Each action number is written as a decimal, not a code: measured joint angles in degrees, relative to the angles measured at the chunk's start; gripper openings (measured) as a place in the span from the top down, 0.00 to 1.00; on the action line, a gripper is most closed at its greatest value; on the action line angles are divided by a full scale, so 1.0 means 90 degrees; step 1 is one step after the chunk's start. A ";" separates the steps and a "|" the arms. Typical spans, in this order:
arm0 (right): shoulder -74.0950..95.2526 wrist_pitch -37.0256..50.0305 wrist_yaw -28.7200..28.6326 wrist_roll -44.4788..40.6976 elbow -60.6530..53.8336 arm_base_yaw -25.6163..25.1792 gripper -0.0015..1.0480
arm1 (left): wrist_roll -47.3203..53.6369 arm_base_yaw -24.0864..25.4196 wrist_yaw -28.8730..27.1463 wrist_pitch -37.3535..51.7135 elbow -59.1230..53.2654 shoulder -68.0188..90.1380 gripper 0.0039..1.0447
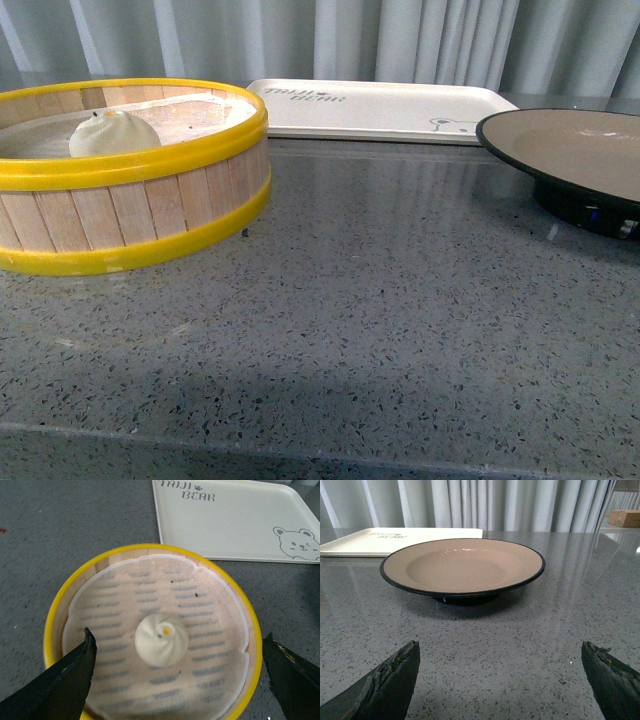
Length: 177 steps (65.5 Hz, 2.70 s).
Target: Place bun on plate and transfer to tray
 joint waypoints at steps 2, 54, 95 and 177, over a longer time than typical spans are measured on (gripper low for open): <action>0.0000 0.0000 -0.0002 0.0000 0.0000 0.0000 0.08 | 0.0032 -0.0073 -0.0078 -0.0056 0.0262 0.0306 0.06; 0.0000 0.0000 0.0000 0.0000 0.0000 0.0000 0.08 | 0.0265 -0.0415 -0.0644 0.0141 -0.0017 0.1183 0.06; 0.0000 0.0000 -0.0002 0.0000 0.0000 0.0000 0.08 | 0.0634 -0.0639 -0.0891 0.0386 -0.0027 0.1581 0.09; 0.0000 0.0000 0.0000 0.0000 0.0000 0.0000 0.08 | 0.0959 -0.2975 -0.1200 -0.0993 0.4245 0.3101 0.97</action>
